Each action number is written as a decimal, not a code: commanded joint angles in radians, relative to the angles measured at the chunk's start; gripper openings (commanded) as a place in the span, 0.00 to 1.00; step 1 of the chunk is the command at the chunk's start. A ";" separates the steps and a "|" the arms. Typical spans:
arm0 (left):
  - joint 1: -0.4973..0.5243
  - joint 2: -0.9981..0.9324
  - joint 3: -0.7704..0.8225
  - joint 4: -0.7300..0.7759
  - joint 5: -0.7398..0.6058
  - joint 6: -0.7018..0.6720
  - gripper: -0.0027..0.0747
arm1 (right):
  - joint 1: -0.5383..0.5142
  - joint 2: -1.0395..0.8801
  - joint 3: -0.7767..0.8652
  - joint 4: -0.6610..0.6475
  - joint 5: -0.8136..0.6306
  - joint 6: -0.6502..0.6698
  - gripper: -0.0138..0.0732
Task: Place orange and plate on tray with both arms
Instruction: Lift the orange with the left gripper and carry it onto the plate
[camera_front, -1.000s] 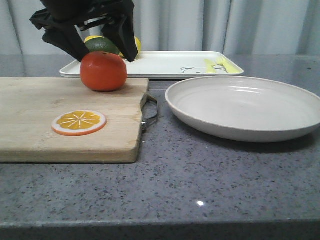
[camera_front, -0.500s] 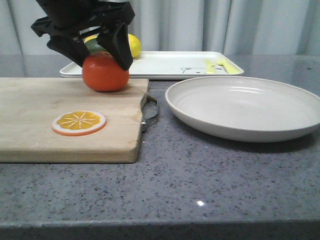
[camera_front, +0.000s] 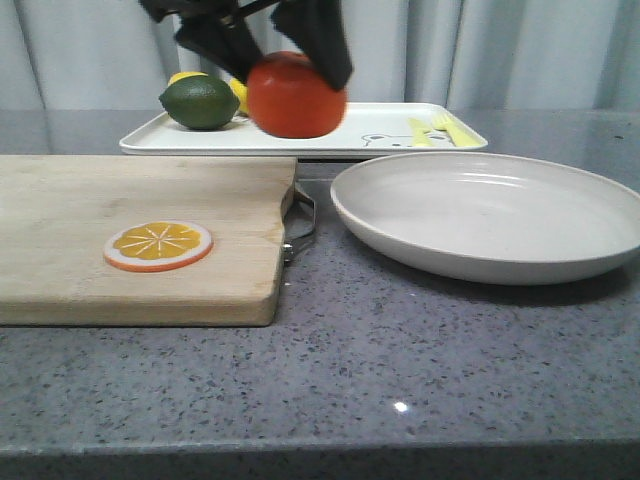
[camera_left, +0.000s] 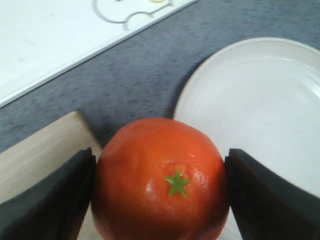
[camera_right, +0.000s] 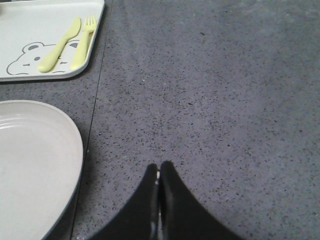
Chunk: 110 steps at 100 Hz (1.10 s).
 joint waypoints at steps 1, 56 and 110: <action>-0.067 -0.027 -0.055 -0.031 -0.050 -0.006 0.49 | 0.002 0.006 -0.037 -0.001 -0.067 -0.002 0.09; -0.230 0.130 -0.131 -0.077 -0.090 -0.006 0.49 | 0.002 0.006 -0.037 -0.001 -0.067 -0.002 0.09; -0.230 0.130 -0.131 -0.078 -0.108 -0.006 0.84 | 0.002 0.006 -0.037 -0.001 -0.067 -0.002 0.09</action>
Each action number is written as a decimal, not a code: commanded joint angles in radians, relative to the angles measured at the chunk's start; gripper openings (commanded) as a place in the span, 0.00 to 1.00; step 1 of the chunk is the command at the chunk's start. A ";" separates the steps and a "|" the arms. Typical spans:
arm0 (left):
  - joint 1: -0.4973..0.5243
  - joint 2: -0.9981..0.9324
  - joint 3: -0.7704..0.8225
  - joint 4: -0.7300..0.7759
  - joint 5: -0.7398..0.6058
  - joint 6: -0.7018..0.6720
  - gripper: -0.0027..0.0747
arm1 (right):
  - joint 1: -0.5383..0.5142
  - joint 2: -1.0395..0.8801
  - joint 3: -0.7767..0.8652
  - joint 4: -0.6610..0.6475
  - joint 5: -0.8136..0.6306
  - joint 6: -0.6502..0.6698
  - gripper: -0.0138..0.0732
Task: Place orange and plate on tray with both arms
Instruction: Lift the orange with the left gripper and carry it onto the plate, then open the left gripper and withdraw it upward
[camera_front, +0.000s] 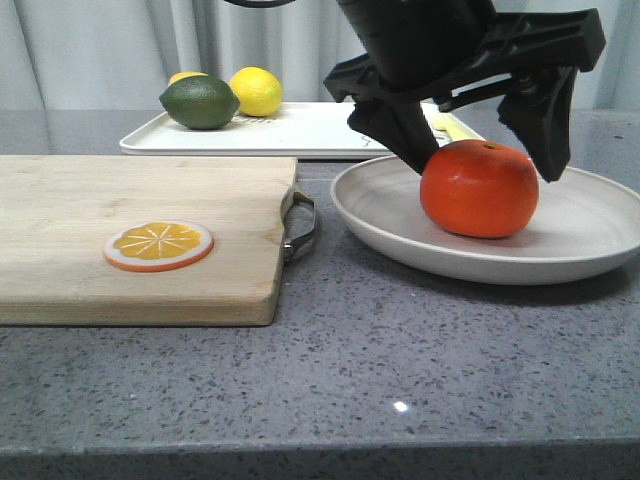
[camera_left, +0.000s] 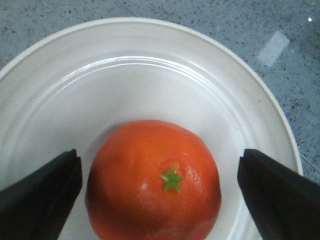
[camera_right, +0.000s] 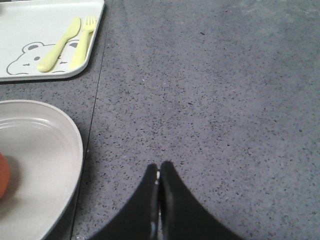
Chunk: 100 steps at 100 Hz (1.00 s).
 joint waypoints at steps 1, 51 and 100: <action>-0.010 -0.058 -0.033 -0.023 -0.037 -0.006 0.84 | 0.002 0.006 -0.037 -0.001 -0.067 -0.002 0.09; 0.096 -0.223 -0.012 -0.008 -0.026 -0.006 0.51 | 0.002 0.006 -0.037 -0.001 -0.059 -0.002 0.09; 0.250 -0.572 0.377 -0.003 -0.158 -0.006 0.24 | 0.002 0.008 -0.065 -0.001 -0.004 -0.002 0.09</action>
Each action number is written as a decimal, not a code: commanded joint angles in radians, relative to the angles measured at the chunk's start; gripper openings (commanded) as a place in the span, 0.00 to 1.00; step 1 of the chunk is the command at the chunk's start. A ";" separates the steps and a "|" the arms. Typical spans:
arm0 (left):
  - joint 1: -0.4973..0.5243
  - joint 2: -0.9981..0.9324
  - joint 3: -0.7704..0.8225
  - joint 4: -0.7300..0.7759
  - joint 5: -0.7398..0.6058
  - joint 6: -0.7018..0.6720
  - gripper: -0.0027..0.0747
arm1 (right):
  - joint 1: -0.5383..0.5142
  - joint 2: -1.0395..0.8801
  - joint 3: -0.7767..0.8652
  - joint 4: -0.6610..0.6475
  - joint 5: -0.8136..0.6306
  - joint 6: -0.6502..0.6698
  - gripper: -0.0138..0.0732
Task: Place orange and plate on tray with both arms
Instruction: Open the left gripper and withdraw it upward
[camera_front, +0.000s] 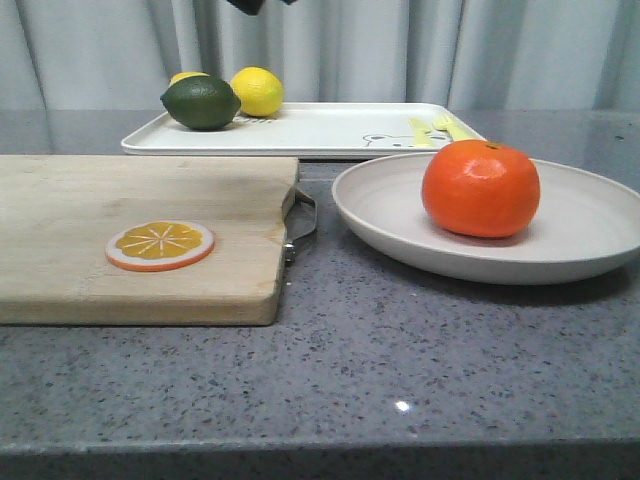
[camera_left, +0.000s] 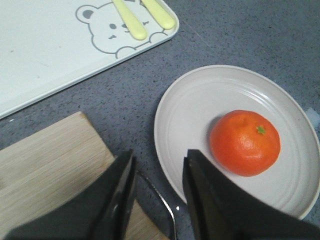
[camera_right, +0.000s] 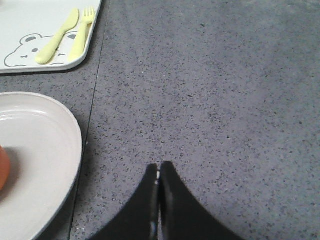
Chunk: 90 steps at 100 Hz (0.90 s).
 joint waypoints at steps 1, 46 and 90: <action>0.016 -0.106 0.046 -0.008 -0.102 -0.006 0.23 | 0.002 0.010 -0.054 -0.001 -0.044 -0.002 0.09; 0.043 -0.441 0.421 -0.002 -0.229 -0.006 0.01 | 0.084 0.185 -0.200 -0.001 0.133 -0.002 0.09; 0.043 -0.694 0.652 0.002 -0.287 -0.006 0.01 | 0.111 0.441 -0.444 0.042 0.350 -0.013 0.55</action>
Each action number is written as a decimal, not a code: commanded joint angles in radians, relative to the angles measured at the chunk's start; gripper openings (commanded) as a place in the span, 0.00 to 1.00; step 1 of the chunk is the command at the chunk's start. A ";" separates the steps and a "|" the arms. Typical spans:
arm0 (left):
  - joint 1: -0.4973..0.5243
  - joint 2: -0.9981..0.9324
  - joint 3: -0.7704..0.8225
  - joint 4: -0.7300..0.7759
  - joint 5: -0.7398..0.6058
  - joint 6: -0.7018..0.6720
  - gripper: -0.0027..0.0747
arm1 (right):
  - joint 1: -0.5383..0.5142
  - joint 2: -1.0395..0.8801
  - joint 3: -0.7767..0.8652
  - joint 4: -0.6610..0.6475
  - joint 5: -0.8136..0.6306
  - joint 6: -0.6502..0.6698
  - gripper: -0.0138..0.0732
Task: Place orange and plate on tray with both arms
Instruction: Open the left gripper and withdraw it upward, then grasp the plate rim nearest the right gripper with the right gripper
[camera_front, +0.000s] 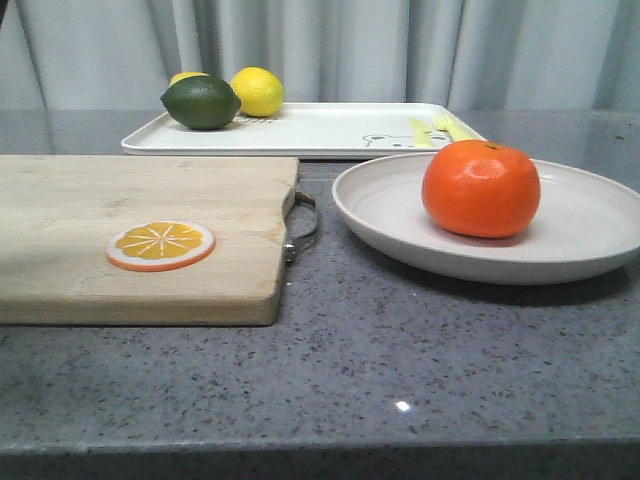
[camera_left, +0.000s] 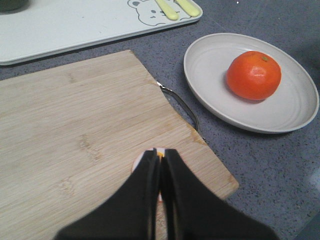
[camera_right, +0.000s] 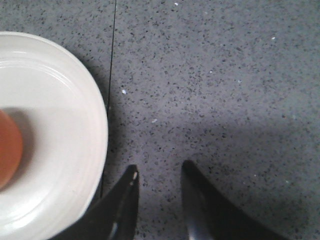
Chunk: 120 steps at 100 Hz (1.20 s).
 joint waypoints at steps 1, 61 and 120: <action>0.002 -0.041 0.002 -0.007 -0.076 -0.006 0.01 | 0.003 0.031 -0.082 0.020 -0.001 -0.012 0.55; 0.002 -0.076 0.046 -0.007 -0.079 -0.006 0.01 | 0.042 0.358 -0.294 0.154 0.172 -0.055 0.56; 0.002 -0.076 0.046 -0.007 -0.084 -0.006 0.01 | 0.041 0.421 -0.294 0.154 0.167 -0.055 0.14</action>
